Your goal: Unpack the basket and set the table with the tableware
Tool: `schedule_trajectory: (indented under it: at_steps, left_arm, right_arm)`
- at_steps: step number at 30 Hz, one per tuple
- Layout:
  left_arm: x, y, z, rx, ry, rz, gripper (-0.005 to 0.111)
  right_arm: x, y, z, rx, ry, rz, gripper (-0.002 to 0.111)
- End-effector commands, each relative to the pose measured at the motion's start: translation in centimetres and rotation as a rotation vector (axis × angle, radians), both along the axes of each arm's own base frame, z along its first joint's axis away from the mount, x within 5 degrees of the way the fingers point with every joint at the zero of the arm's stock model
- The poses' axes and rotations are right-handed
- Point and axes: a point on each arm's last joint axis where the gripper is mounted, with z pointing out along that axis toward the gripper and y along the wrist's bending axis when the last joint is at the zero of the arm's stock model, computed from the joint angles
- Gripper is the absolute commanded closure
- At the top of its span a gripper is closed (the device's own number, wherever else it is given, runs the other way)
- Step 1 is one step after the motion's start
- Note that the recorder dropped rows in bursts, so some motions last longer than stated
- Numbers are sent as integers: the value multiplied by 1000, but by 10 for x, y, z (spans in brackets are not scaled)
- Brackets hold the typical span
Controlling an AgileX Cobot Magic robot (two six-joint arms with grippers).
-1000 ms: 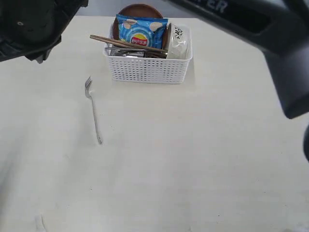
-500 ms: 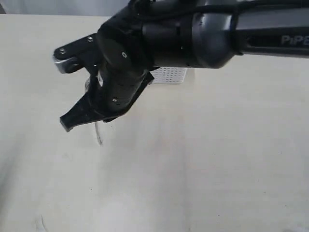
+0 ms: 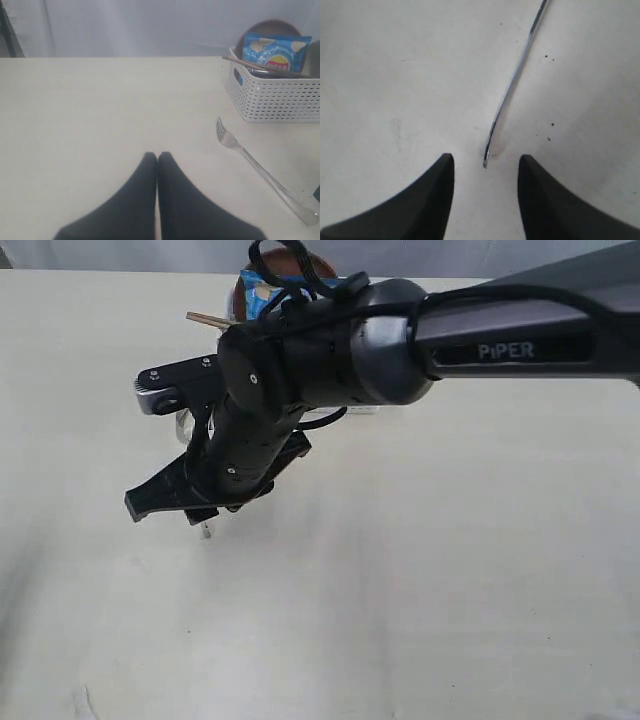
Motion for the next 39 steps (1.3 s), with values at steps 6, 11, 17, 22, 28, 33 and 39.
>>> schedule_trajectory:
  at_steps: [6, 11, 17, 22, 28, 33, 39]
  left_arm:
    - [0, 0, 0, 4, -11, 3, 107]
    - [0, 0, 0, 4, -11, 3, 107]
    - [0, 0, 0, 4, -11, 3, 107]
    - [0, 0, 0, 4, -11, 3, 107]
    - [0, 0, 0, 4, -11, 3, 107]
    - [0, 0, 0, 4, -11, 3, 107]
    - [0, 0, 0, 4, -11, 3, 107]
  right_arm:
    - [-5, 8, -19, -17, -3, 43, 67]
    - [-8, 16, -26, 5, -29, 53, 67]
    - [-10, 19, -31, -10, -23, 68, 95]
    - [-10, 19, -31, -27, -52, 97, 109]
    - [-11, 15, -28, -117, -109, 90, 109]
    - [-10, 11, -10, -211, -285, 11, 109]
    - [-15, 13, 10, -405, -472, 5, 109]
